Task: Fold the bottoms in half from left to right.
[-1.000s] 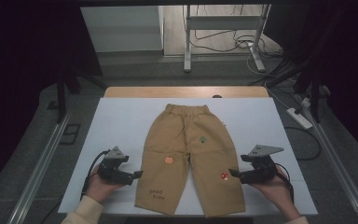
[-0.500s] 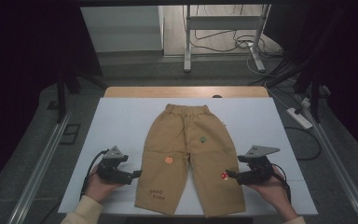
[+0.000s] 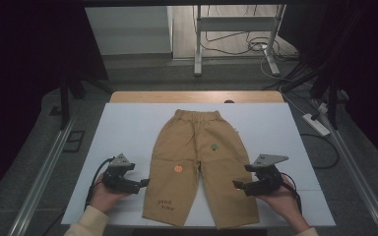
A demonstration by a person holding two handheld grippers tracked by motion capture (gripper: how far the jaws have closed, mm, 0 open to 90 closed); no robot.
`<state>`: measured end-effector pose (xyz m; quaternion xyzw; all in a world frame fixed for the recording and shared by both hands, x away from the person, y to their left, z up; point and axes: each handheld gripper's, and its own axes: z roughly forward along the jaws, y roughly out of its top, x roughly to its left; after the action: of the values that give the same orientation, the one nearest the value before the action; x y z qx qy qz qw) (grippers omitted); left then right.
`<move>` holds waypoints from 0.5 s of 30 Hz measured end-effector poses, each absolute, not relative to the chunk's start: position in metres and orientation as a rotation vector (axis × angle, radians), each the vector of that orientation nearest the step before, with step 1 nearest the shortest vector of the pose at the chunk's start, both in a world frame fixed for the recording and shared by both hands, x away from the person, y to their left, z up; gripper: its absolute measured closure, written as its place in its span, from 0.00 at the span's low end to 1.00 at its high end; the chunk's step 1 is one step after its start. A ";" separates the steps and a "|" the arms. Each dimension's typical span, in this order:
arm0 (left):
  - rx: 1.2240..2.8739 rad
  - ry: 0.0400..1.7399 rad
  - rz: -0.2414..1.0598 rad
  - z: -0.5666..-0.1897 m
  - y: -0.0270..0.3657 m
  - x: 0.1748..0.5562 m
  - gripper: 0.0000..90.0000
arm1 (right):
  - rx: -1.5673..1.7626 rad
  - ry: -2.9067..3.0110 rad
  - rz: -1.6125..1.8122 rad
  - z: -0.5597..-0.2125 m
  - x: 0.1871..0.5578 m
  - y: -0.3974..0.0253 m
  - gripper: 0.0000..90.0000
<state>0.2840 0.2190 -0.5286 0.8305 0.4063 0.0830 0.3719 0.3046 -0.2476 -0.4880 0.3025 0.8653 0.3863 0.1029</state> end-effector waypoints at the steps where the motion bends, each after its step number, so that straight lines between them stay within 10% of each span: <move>1: 2.129 1.041 0.213 -0.529 0.219 0.284 0.11 | 0.889 2.554 1.147 -0.488 0.304 -0.246 0.26; 15: 2.128 1.042 0.212 -0.528 0.219 0.284 0.11 | 0.816 2.595 1.165 -0.487 0.303 -0.217 0.26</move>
<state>0.2844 0.2191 -0.5282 0.8302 0.4064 0.0828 0.3724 0.3027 -0.2174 -0.4875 0.2744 0.8733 0.3922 0.0908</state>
